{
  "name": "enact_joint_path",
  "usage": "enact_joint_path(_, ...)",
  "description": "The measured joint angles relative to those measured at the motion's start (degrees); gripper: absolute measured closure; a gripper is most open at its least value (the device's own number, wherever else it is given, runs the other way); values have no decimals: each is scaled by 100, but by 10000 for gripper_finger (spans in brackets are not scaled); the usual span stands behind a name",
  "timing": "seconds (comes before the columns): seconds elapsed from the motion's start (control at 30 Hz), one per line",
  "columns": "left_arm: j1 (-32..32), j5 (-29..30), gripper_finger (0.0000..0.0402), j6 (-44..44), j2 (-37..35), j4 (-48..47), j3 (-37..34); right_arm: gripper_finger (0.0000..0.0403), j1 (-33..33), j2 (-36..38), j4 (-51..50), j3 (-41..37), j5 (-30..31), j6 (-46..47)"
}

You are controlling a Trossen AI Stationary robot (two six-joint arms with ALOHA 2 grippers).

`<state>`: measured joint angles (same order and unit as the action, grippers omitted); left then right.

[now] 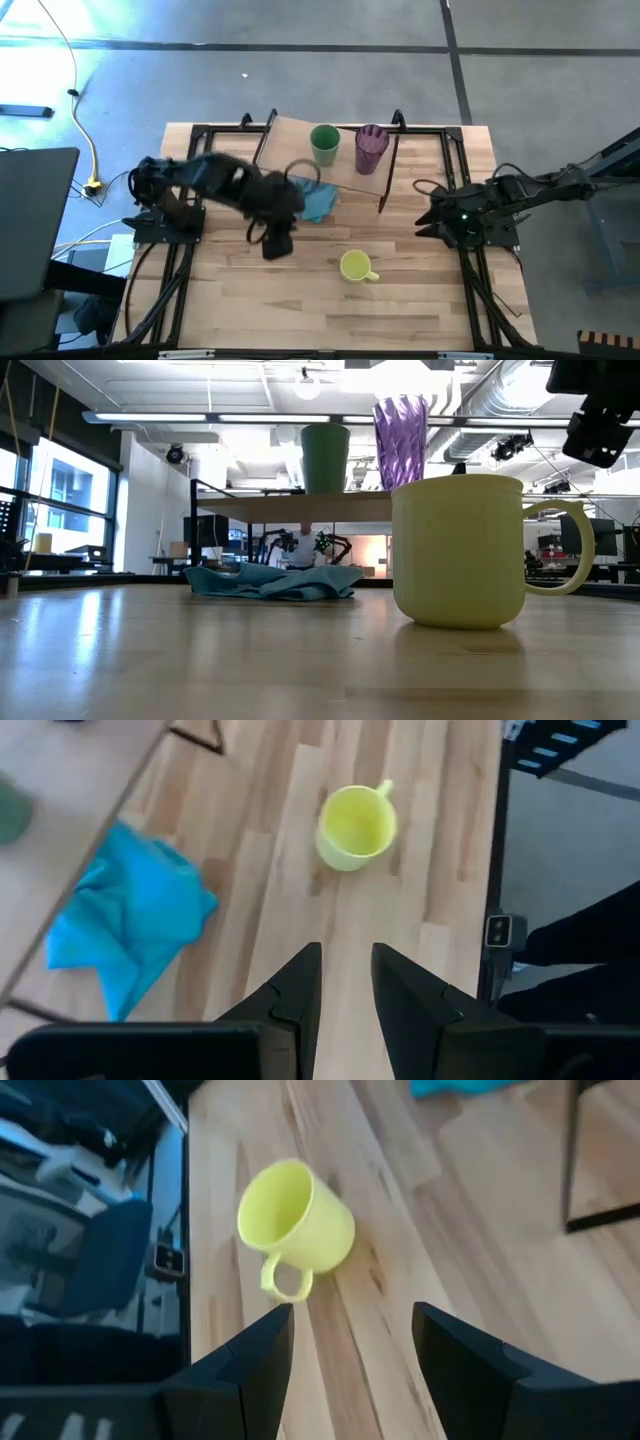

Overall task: Stack small to large cups/mugs on shelf
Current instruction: Put the yellow mug on the shelf

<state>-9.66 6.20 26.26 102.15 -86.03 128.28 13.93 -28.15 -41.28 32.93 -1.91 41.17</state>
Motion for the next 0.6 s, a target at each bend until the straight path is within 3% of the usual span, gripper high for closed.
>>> enact_joint_path(0.13,-541,395,321,220,28,471,-625,206,0,-417,192,-2,-205,-66)
enact_joint_path(0.3,-1047,1307,321,580,21,1469,-1610,206,0,-939,529,-4,-344,-222)
enact_joint_path(0.6,-1572,2569,321,1594,20,3157,-3250,206,60,-1879,828,-9,-485,-367)
